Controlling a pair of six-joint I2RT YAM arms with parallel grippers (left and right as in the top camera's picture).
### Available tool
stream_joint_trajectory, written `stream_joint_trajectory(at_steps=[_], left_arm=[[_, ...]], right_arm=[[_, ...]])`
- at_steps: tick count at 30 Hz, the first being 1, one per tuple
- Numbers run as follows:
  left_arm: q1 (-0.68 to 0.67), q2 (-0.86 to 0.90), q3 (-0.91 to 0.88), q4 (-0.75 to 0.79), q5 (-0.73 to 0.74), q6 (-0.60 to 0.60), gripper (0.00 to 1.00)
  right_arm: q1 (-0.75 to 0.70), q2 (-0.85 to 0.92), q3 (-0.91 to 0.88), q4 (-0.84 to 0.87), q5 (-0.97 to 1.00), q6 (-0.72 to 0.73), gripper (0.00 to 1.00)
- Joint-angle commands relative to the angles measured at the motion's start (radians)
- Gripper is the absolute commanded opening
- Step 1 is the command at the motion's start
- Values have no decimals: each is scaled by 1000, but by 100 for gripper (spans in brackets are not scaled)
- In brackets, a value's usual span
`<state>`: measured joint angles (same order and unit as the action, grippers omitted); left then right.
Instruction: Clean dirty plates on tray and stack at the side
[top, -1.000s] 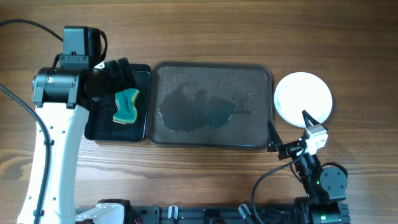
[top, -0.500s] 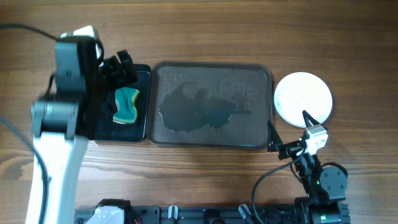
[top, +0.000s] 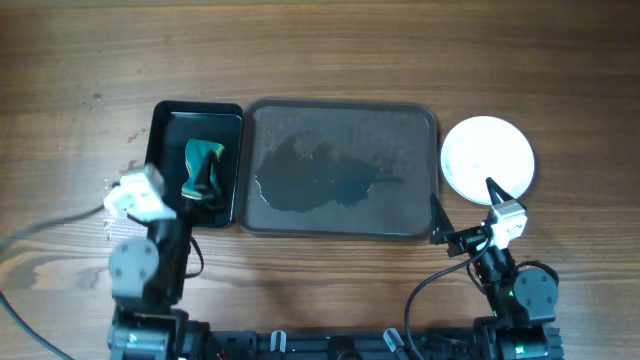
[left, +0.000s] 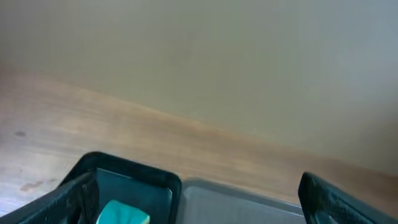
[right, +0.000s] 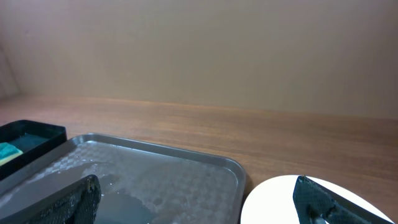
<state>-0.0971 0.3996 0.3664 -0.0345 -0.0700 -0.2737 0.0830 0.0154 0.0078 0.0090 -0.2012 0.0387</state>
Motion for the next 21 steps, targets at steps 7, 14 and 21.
stream_joint_trajectory(at_steps=[7,14,21], left_arm=[[4,-274,-256,56,62,223,100],[5,-391,-361,-11,62,245,100],[8,-397,-361,-40,62,270,100]], right_arm=[[4,-11,-3,6,6,-12,100],[4,-11,-3,6,6,-13,100],[4,-11,-3,6,6,-12,100]])
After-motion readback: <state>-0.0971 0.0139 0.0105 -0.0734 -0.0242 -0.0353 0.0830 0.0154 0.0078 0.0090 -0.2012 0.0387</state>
